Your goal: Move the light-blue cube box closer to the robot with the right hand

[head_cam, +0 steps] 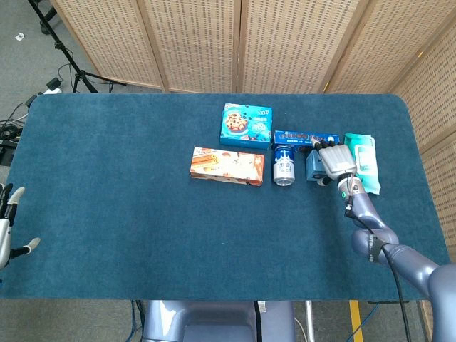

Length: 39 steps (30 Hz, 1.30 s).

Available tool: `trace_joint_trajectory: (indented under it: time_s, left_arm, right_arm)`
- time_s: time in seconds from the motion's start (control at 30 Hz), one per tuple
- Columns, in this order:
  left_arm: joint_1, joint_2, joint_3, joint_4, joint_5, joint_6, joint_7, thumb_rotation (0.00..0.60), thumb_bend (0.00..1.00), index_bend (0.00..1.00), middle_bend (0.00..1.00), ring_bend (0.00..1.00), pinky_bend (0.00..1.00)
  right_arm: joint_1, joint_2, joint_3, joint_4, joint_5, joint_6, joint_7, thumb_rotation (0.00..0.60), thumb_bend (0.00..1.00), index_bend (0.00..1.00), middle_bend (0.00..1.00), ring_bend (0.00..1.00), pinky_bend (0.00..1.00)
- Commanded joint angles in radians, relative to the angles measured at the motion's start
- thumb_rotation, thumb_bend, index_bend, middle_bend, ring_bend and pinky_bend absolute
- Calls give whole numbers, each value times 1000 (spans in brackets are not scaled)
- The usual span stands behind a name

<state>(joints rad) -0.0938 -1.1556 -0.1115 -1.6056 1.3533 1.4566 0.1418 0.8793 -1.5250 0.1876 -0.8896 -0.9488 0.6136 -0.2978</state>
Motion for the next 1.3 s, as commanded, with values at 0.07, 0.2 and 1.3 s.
trace_joint_trajectory:
  time_s: [0.07,0.2,1.3]
  left_arm:
    - [-2,-3,-1,0,-6,-2,6,600,0,0,0,0,0]
    - [-2,-3,1,-3,-6,-3,8,600,0,0,0,0,0]
    - [42,69,67,-14,165,88,-174,600,0,0,0,0,0]
  right_arm:
    - [1,-72,1,109,-77,50,83,600,235,339,545,507,348]
    - [-10,-61,1,110,-140,101,149,600,298,414,583,527,358]
    - [-209,234,-97,-926,-84,514,-496,600,775,433,586,528,372]
